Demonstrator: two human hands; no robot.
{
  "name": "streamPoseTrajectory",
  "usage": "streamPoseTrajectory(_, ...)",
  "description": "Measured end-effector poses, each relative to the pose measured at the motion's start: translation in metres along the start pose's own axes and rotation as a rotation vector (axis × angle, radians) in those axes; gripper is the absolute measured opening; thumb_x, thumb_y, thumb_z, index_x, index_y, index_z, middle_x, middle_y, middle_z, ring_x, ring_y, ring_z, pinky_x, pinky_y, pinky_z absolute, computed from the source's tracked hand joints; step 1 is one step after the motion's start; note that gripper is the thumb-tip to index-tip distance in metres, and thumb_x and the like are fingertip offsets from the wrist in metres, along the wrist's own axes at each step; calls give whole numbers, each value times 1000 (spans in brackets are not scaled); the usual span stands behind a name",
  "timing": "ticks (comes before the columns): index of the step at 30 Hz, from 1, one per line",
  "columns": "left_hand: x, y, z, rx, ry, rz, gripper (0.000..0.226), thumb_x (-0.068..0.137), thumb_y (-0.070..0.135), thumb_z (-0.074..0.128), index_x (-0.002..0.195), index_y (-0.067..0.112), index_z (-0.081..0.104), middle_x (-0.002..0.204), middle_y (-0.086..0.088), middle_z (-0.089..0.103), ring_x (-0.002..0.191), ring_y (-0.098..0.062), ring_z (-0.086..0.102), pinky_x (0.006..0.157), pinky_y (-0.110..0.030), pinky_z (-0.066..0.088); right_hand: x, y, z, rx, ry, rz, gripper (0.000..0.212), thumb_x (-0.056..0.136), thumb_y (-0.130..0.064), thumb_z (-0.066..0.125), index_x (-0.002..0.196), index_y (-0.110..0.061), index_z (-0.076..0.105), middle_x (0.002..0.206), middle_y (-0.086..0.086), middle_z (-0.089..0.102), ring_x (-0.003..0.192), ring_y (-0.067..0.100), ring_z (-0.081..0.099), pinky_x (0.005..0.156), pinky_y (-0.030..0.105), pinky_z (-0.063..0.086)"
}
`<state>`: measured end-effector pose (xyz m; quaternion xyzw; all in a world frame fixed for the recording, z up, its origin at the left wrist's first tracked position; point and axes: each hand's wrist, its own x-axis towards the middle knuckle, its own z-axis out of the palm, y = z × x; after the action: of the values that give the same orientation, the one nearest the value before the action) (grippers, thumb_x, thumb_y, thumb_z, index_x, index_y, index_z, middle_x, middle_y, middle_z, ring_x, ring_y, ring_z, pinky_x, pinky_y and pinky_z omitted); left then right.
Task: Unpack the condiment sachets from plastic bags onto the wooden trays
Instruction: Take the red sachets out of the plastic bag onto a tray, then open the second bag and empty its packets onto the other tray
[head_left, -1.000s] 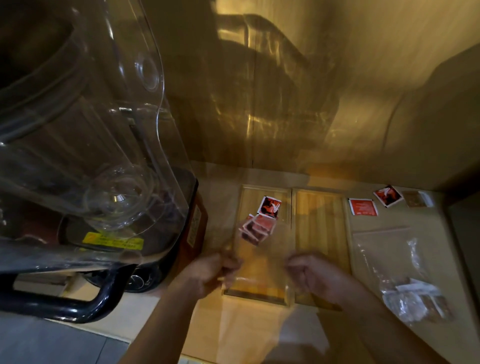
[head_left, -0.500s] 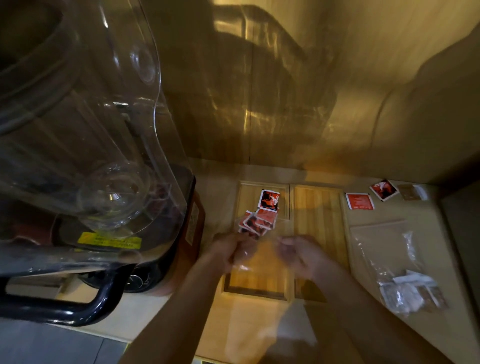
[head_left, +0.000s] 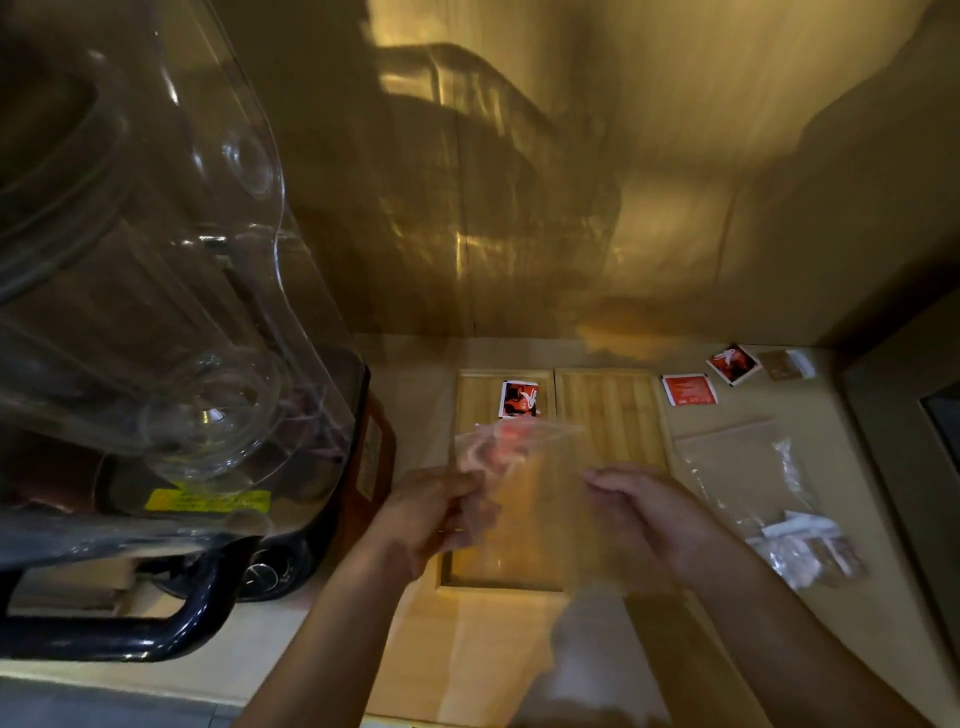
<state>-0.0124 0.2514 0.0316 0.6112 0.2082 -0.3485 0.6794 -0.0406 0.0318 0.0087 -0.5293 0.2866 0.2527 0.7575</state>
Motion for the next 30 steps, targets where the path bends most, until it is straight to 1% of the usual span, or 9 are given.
streamPoseTrajectory(3,-2,-4,15,128,4,43,5,86,12,59,82,12,63,50,4,65,46,-6,58,50,-19,46,-17,4,-19,7,44,-91,4,67,-10,71,68,-12,68,56,2,61,46,11,50,44,21,37)
streamPoseTrajectory(8,7,-14,60,235,-9,83,21,81,-1,60,68,15,59,58,1,62,45,-7,53,49,-18,43,-42,11,-54,-20,262,-208,18,78,-1,65,62,-9,63,44,0,59,38,9,53,41,21,43)
streamPoseTrajectory(12,18,-30,112,248,-96,51,29,83,-6,58,64,14,49,43,4,58,33,-5,48,41,-16,37,-60,20,-93,-80,499,-284,24,78,-1,65,57,-8,58,47,5,50,41,14,41,41,20,32)
streamPoseTrajectory(16,29,-53,166,291,-168,47,39,83,-6,59,55,14,41,48,-5,43,29,-7,41,32,-11,32,-81,31,-137,-84,680,-322,21,79,1,61,60,-5,58,55,11,52,46,16,43,47,24,36)
streamPoseTrajectory(19,38,-76,199,390,-151,60,41,82,-2,62,50,15,42,36,2,43,35,-13,43,32,-13,31,-90,48,-166,-97,771,-298,29,79,5,56,53,-8,54,52,10,48,47,18,41,48,25,34)
streamPoseTrajectory(24,49,-106,221,513,-81,56,32,79,3,63,55,19,49,41,4,48,43,-17,45,40,-21,39,-84,73,-196,-176,830,-228,33,79,10,52,52,-7,47,47,8,43,43,14,38,42,20,33)
streamPoseTrajectory(26,56,-118,225,642,-46,104,23,77,14,62,58,23,52,59,-3,60,56,-25,58,56,-37,56,-80,79,-204,-217,834,-217,37,79,7,53,48,-11,47,47,6,43,47,16,40,49,26,33)
streamPoseTrajectory(28,65,-129,225,783,-41,139,18,74,23,59,58,26,52,74,-11,69,72,-32,67,74,-46,59,-75,83,-209,-241,819,-206,37,80,6,53,48,-12,49,47,5,46,47,17,43,51,27,35)
streamPoseTrajectory(30,66,-132,226,825,-23,178,21,75,20,58,55,24,52,73,-14,70,77,-37,69,74,-48,58,-72,84,-214,-252,795,-199,35,82,6,51,51,-11,54,47,5,51,45,17,48,51,28,42)
